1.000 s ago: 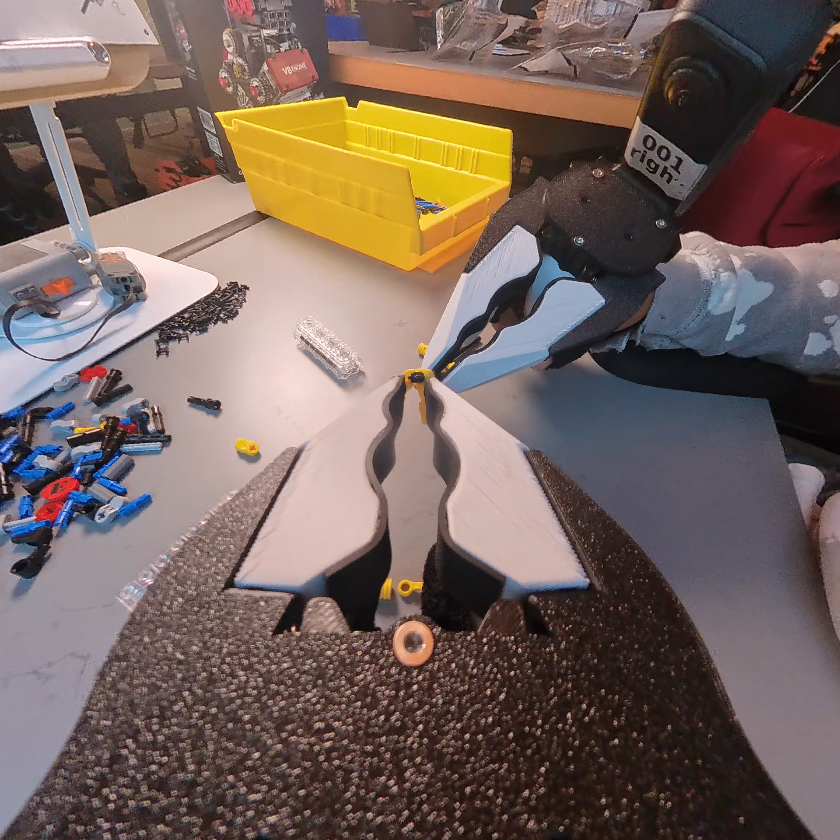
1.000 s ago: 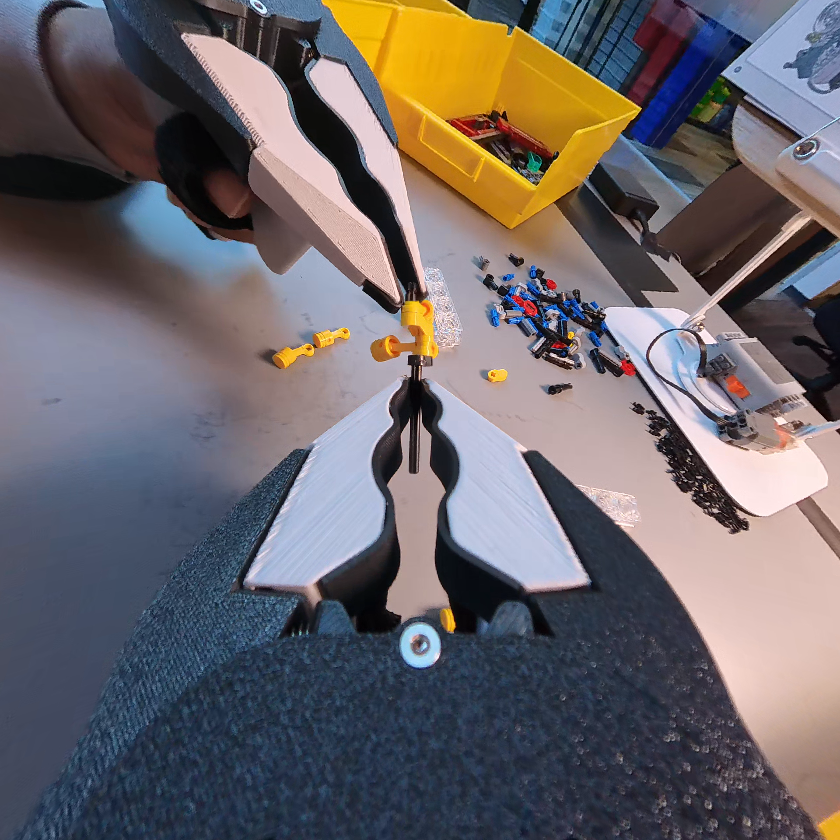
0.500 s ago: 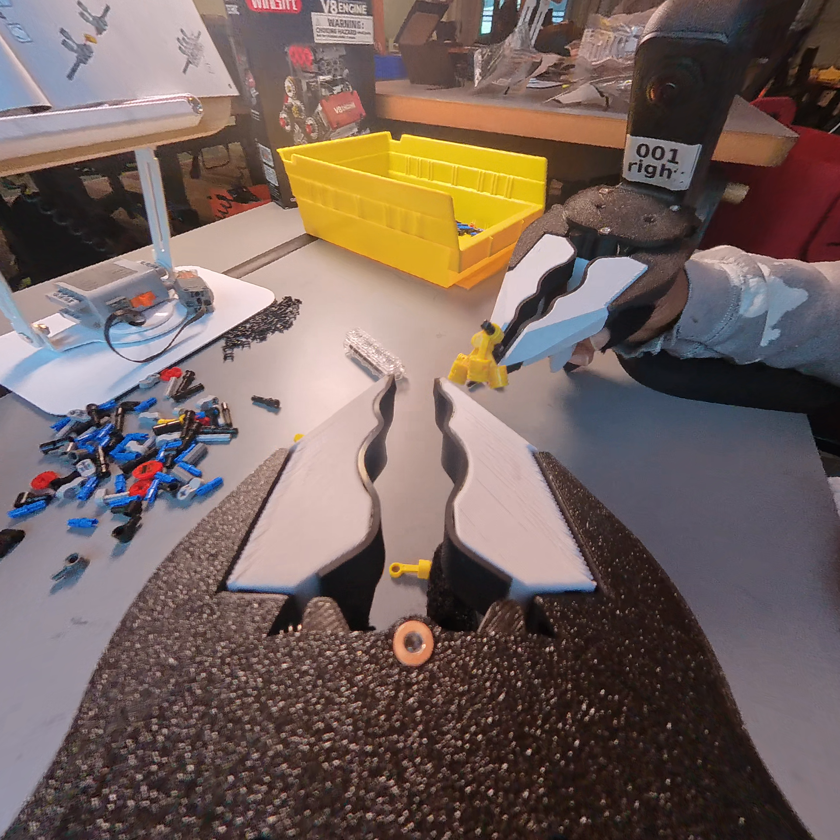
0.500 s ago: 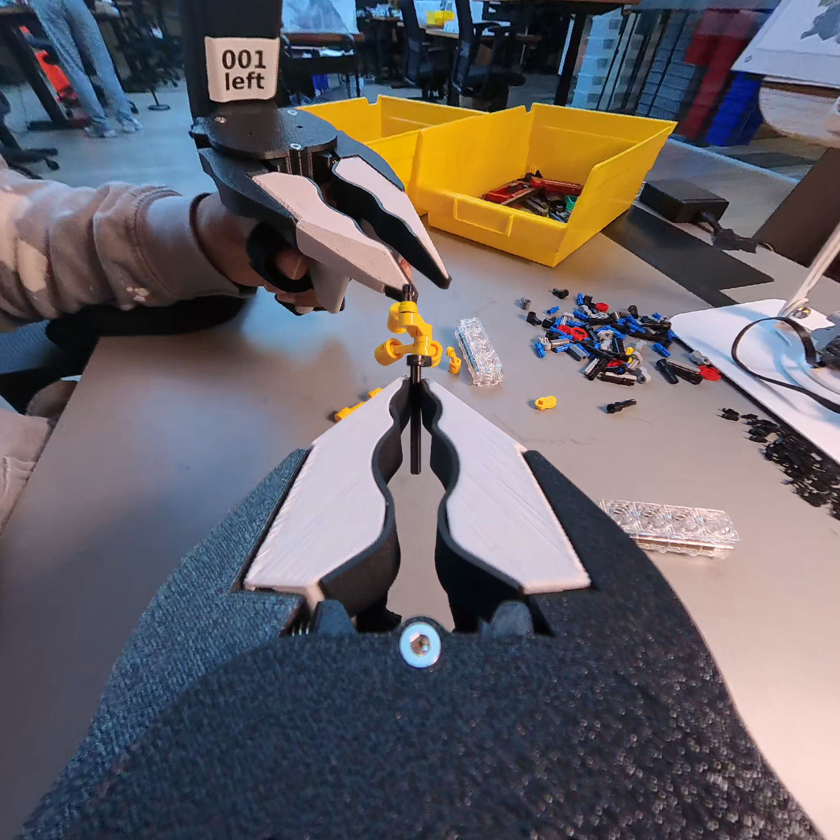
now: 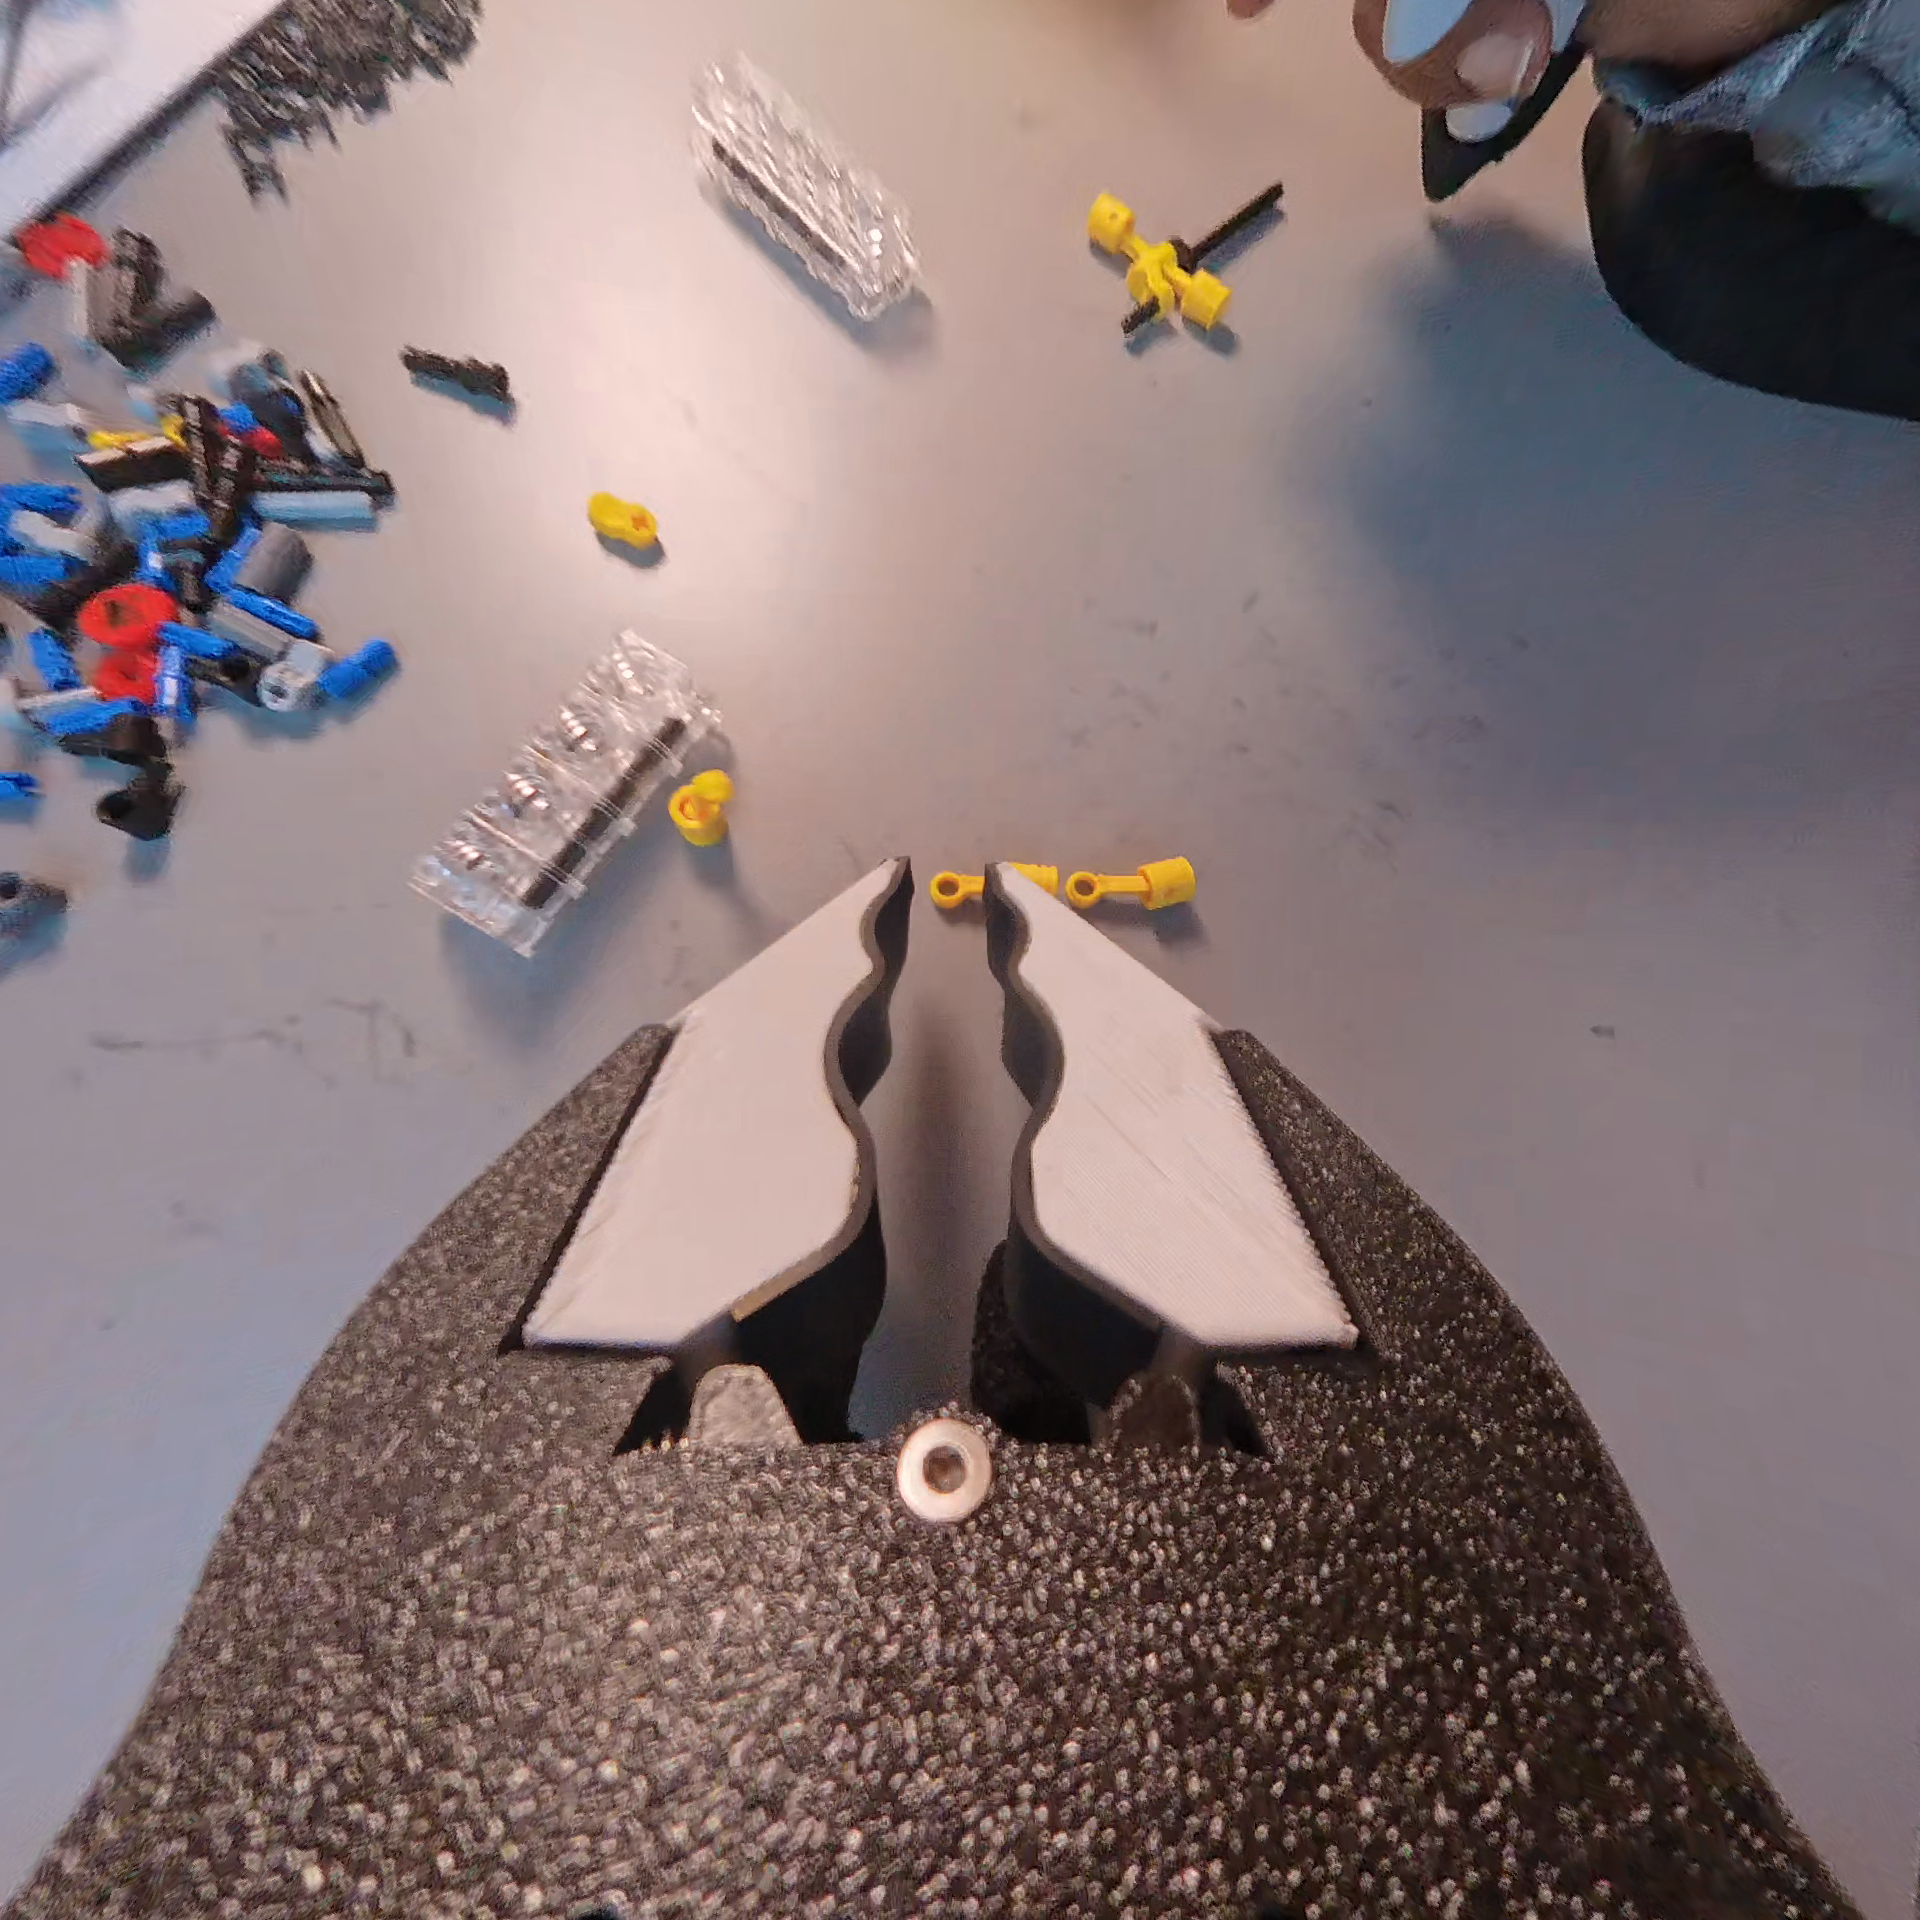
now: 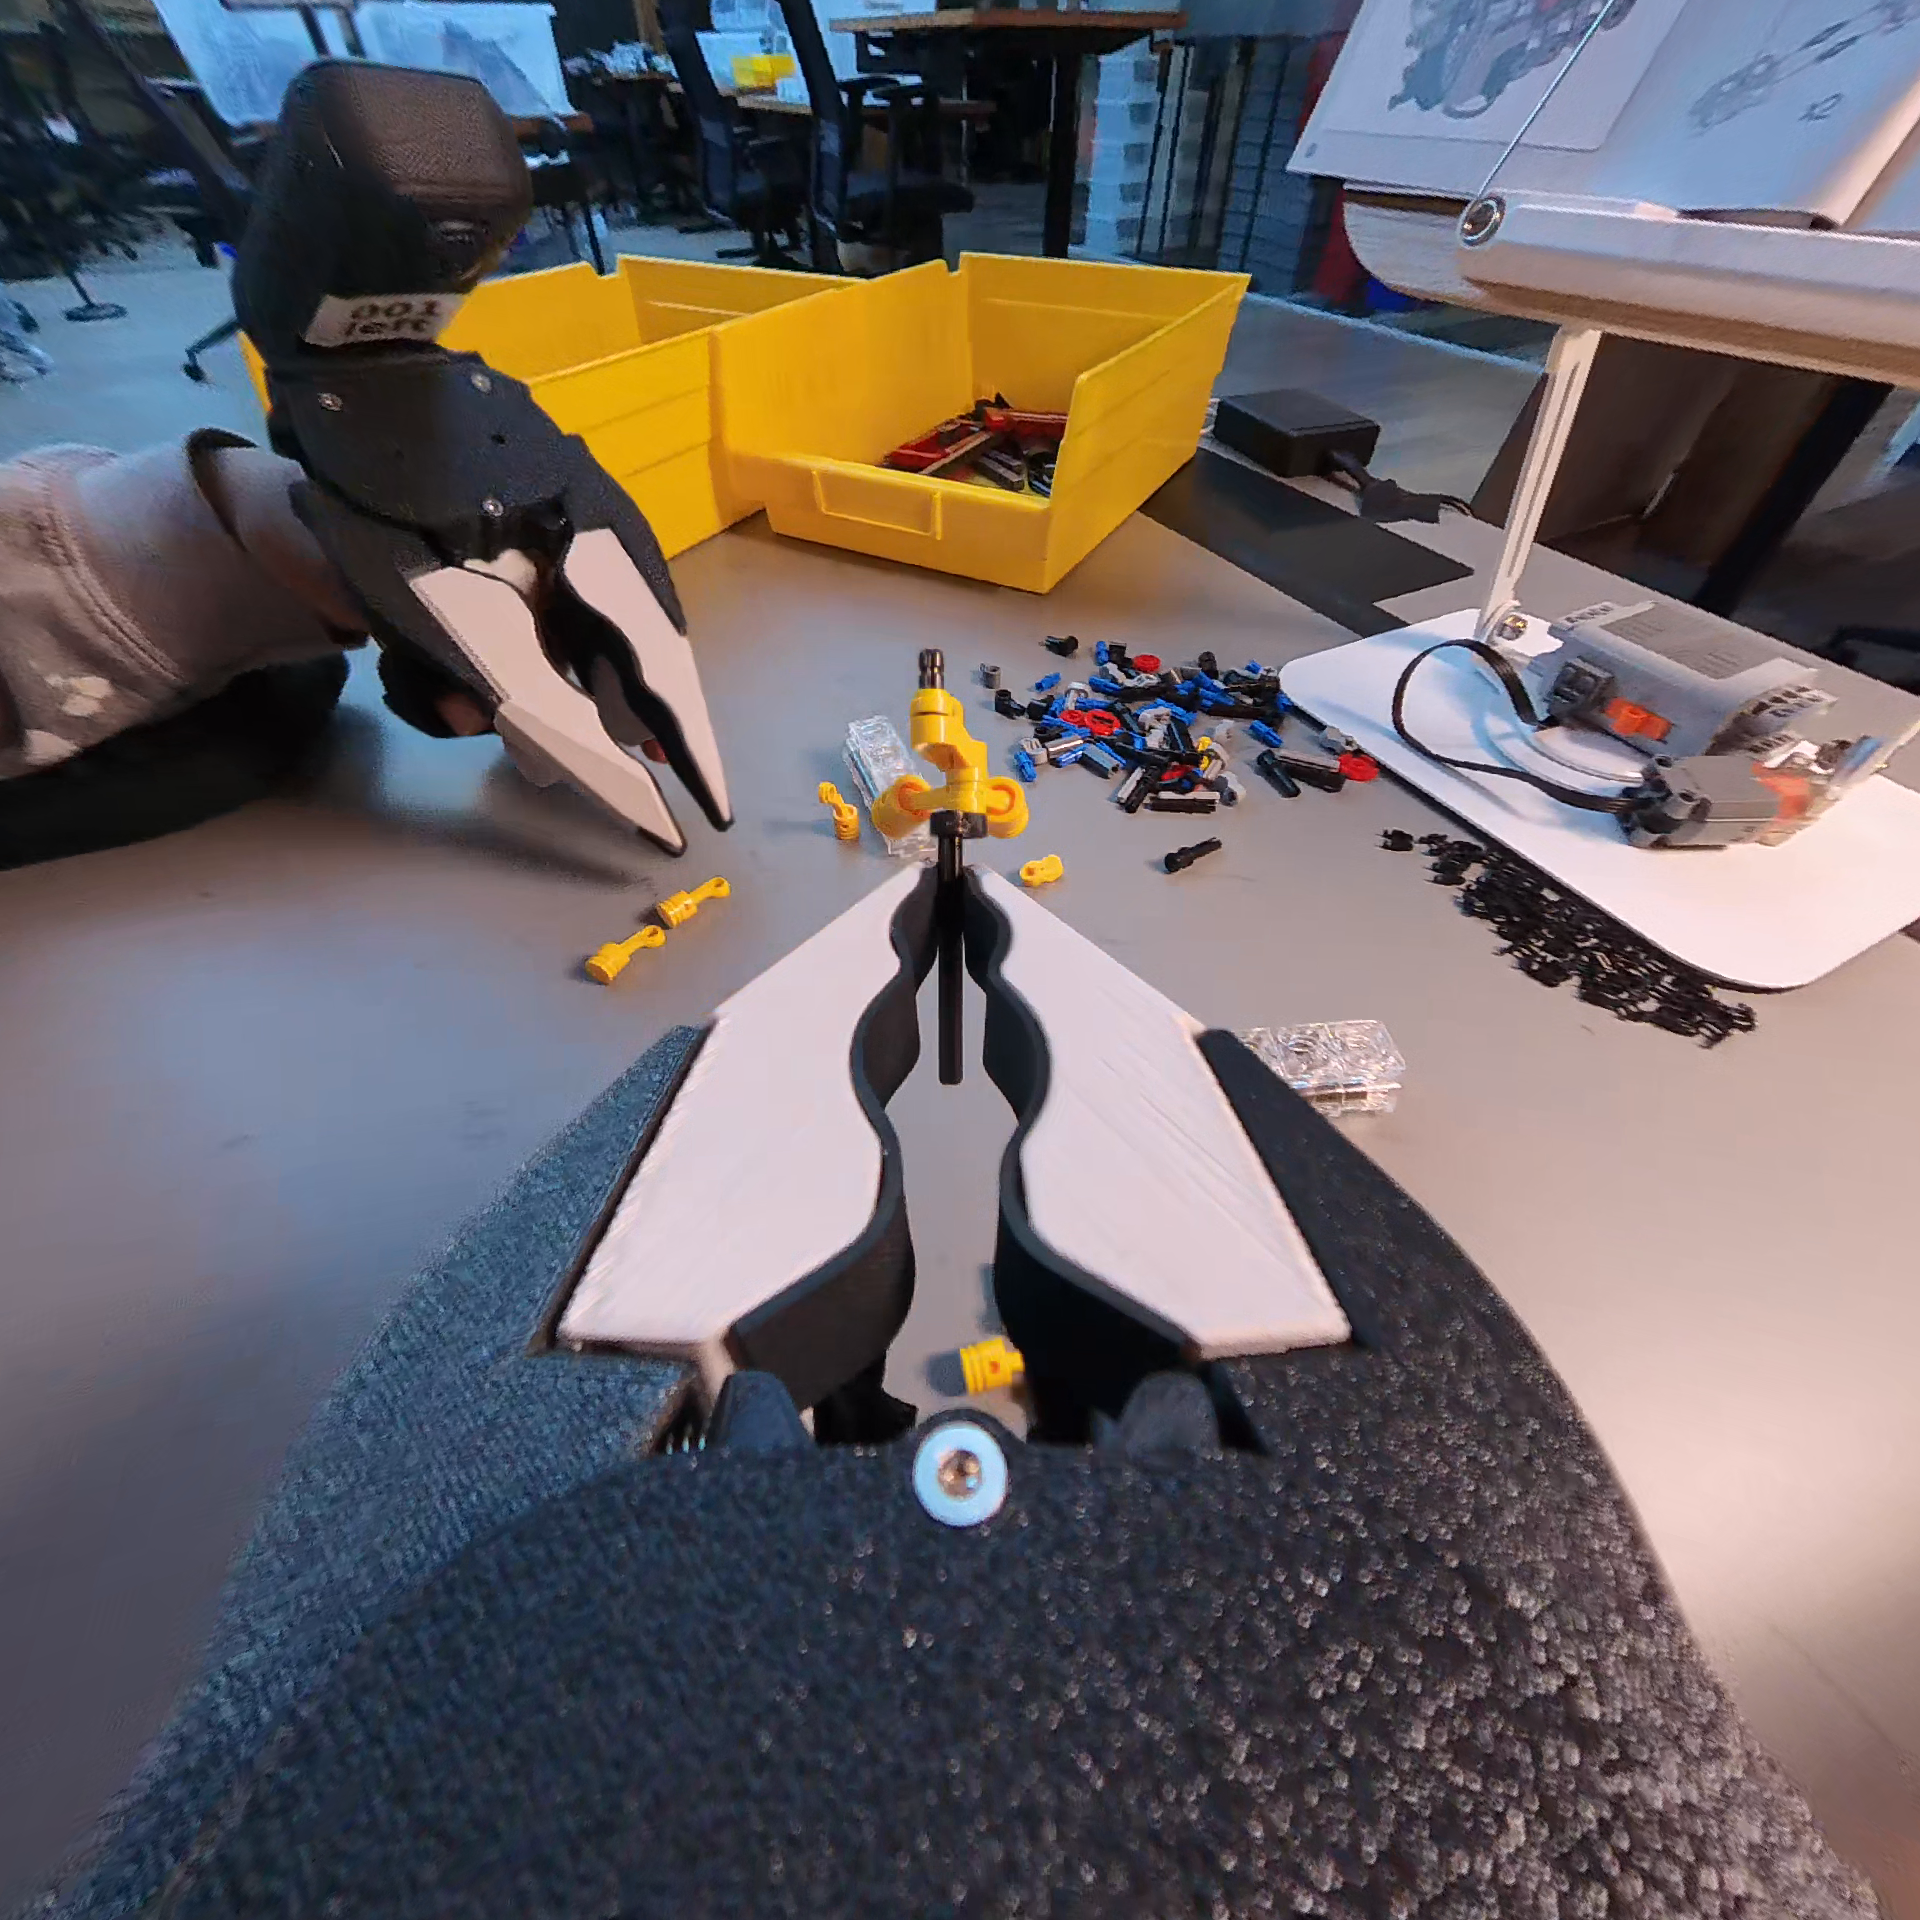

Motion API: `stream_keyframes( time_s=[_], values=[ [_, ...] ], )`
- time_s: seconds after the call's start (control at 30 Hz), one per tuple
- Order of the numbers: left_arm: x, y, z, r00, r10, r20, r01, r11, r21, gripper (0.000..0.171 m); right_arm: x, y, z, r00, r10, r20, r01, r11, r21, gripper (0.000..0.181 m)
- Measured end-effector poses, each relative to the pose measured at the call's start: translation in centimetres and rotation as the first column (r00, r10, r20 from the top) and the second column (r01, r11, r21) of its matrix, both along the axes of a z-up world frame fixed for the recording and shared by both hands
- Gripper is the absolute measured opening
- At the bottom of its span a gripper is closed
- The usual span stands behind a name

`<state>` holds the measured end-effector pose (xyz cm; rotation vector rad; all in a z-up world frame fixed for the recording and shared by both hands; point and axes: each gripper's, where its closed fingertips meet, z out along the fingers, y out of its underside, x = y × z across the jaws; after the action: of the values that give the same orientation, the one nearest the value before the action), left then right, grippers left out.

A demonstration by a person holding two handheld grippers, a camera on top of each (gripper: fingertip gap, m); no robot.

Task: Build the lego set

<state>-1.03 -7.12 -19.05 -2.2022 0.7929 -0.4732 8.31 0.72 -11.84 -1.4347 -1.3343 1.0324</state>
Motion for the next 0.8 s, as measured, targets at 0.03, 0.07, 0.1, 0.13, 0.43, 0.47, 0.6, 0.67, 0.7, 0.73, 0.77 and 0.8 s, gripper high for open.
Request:
stream_keyframes(
  time_s=[0.03,0.07,0.1,0.13,0.43,0.47,0.6,0.67,0.7,0.73,0.77,0.8],
  values=[
    [0.2,-0.2,-0.5,1.000,-0.008,-0.005,0.008,1.000,-0.022,0.013,0.0,0.0,-0.1,1.000,-0.001,0.003,0.001,1.000,0.003,0.003],
    [0.3,-0.3,-0.8,1.000,-0.014,-0.015,0.013,0.999,-0.034,0.013,-0.1,0.0,-0.1,1.000,0.001,0.003,-0.001,1.000,0.005,0.003],
    [0.5,-0.5,-1.1,1.000,-0.023,-0.021,0.022,0.999,-0.048,0.013,-0.1,-0.1,-0.2,1.000,0.004,0.006,-0.004,1.000,0.008,0.003],
    [0.6,-0.7,-1.3,0.999,-0.032,-0.020,0.030,0.998,-0.062,0.013,-0.1,-0.1,-0.3,1.000,0.004,0.010,-0.004,1.000,0.012,0.003],
    [1.3,-0.4,-1.9,0.999,-0.044,-0.025,0.043,0.998,-0.052,0.015,-0.1,-0.1,-0.6,1.000,0.004,0.022,-0.005,1.000,0.016,0.003],
    [1.3,-0.2,-1.9,0.999,-0.039,-0.026,0.038,0.998,-0.042,0.015,-0.1,-0.1,-0.6,1.000,0.004,0.022,-0.004,1.000,0.018,0.003],
    [0.4,1.2,-1.7,0.998,0.046,-0.046,-0.045,0.999,0.003,0.015,-0.1,-0.1,-0.5,1.000,0.003,0.023,-0.004,1.000,0.027,0.003],
    [-0.2,1.5,-1.1,0.995,0.093,-0.021,-0.094,0.996,-0.002,0.014,0.0,-0.1,-0.4,1.000,0.000,0.022,-0.001,0.999,0.033,0.003],
    [-0.4,1.5,-0.8,0.994,0.108,-0.001,-0.108,0.994,-0.007,0.013,0.0,-0.1,-0.3,1.000,0.000,0.021,0.000,0.999,0.035,0.003],
    [-0.2,1.4,-0.5,0.994,0.107,0.017,-0.107,0.994,-0.014,0.014,0.0,-0.1,-0.3,1.000,-0.001,0.020,0.000,0.999,0.035,0.003],
    [0.1,1.2,-0.4,0.995,0.096,0.029,-0.095,0.995,-0.018,0.014,0.0,-0.1,-0.3,1.000,0.000,0.020,0.000,0.999,0.035,0.003],
    [0.5,1.1,-0.3,0.996,0.081,0.033,-0.081,0.997,-0.019,0.014,0.0,-0.1,-0.4,1.000,0.000,0.021,0.000,0.999,0.034,0.003]
  ],
)
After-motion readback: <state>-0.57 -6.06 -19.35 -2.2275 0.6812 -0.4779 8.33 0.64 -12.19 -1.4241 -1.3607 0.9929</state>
